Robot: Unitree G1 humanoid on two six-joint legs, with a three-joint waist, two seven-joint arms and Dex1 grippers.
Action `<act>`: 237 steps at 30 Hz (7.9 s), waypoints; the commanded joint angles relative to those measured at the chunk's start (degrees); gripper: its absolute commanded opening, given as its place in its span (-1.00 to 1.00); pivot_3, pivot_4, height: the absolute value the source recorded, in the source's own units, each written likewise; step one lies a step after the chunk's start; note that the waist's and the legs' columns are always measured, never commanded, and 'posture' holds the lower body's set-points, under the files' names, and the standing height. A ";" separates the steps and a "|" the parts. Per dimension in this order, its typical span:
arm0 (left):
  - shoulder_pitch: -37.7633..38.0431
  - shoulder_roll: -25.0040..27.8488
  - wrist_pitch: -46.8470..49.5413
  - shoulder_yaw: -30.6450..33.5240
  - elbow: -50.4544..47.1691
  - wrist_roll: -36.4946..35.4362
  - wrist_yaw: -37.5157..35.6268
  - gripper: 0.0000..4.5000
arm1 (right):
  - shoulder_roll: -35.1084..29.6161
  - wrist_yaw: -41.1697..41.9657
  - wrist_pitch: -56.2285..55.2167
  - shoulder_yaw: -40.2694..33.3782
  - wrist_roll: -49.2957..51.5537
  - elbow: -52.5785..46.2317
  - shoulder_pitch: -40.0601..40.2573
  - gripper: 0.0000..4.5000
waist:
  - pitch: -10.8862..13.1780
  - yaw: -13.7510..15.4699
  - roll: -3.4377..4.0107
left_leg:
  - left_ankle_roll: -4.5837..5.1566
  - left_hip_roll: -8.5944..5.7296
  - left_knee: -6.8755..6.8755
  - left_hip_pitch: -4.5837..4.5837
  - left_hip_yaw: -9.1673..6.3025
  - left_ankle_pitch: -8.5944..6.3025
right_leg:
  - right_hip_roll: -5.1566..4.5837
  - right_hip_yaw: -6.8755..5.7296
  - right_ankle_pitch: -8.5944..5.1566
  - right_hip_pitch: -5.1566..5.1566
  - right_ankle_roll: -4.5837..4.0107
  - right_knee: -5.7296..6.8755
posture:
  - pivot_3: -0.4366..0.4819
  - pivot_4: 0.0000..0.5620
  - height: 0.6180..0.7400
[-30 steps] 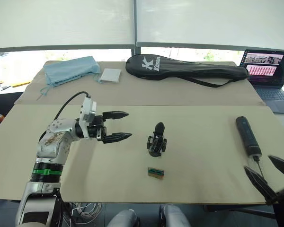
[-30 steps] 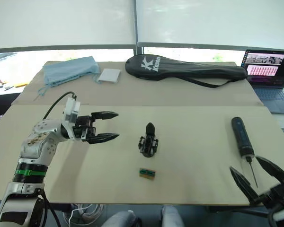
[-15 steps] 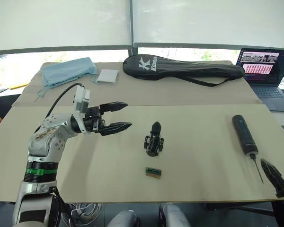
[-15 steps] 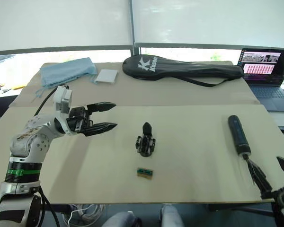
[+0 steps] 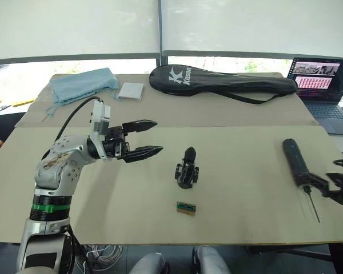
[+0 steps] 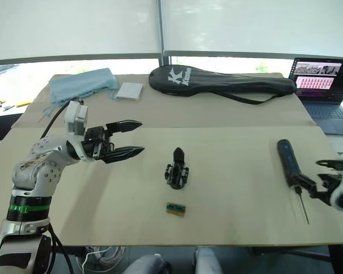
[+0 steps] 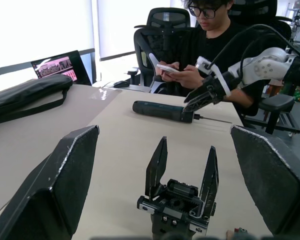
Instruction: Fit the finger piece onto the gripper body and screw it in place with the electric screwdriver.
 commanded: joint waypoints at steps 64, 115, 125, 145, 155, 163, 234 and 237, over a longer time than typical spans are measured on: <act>17.64 6.86 -13.80 -1.04 -3.92 5.59 -9.22 1.00 | -1.86 9.35 11.19 8.24 -0.43 -40.80 6.34 0.97 | 0.09 0.06 0.26 | -0.04 0.00 -0.07 -0.02 -0.01 -0.03 | 0.04 -0.06 0.02 -0.08 -0.01 -0.04 | -0.05 -0.47 1.00; 20.57 5.75 -14.56 -6.66 -8.87 7.17 -8.46 1.00 | -11.23 3.80 50.82 50.67 3.27 -33.46 -32.62 0.87 | 0.09 0.15 -0.01 | 0.04 0.05 -0.06 -0.12 -0.01 -0.11 | -0.06 -0.24 0.03 -0.06 -0.01 -0.22 | -0.05 -0.47 1.00; 20.36 5.31 -14.65 -7.24 -8.48 7.42 -8.57 1.00 | -14.46 5.00 47.79 47.01 1.44 -33.75 -28.94 -0.15 | 0.09 0.38 -0.01 | 0.04 0.05 -0.05 -0.13 -0.02 -0.11 | -0.06 -0.25 0.03 -0.06 -0.01 -0.23 | -0.05 -0.47 1.00; 18.90 7.77 -18.29 -6.63 0.96 10.36 -12.51 1.00 | 3.94 15.30 35.80 -25.25 21.89 -41.27 -13.93 -0.15 | 0.14 1.46 0.10 | 0.15 0.05 -0.12 -0.22 -0.02 -0.10 | -0.01 -0.21 0.03 -0.15 -0.01 -0.23 | -0.05 -0.47 1.00; 21.67 4.72 -22.35 -8.44 2.89 13.87 -9.18 1.00 | 26.33 9.18 10.57 -12.52 25.06 -61.21 -3.90 -0.15 | 0.12 0.69 0.17 | 0.16 0.02 -0.16 -0.04 0.00 -0.11 | 0.01 -0.12 0.03 -0.13 -0.01 -0.07 | -0.05 -0.47 1.00; 21.48 -0.34 -25.37 -15.27 0.81 21.07 -3.81 1.00 | 29.34 24.82 -18.72 10.60 7.28 -55.59 1.42 -0.15 | 0.12 0.03 0.14 | 0.14 -0.02 -0.11 0.02 0.00 -0.11 | 0.02 -0.35 0.03 -0.09 0.00 -0.07 | -0.05 -0.47 1.00; 17.95 -8.06 -28.44 -28.16 7.04 31.23 2.21 1.00 | 25.24 26.21 -37.73 25.01 0.30 -44.35 4.50 -0.15 | 0.09 0.58 0.14 | 0.09 -0.02 -0.06 0.07 0.00 -0.07 | 0.03 -0.14 0.03 -0.03 0.00 -0.04 | -0.05 -0.47 1.00; 18.09 -8.01 -28.38 -28.18 6.86 31.22 2.43 1.00 | 25.04 26.49 -37.66 25.16 0.20 -44.05 4.28 -0.15 | 0.09 0.61 0.14 | 0.09 -0.02 -0.06 0.08 0.00 -0.07 | 0.03 -0.13 0.03 -0.02 0.00 -0.04 | -0.05 -0.47 1.00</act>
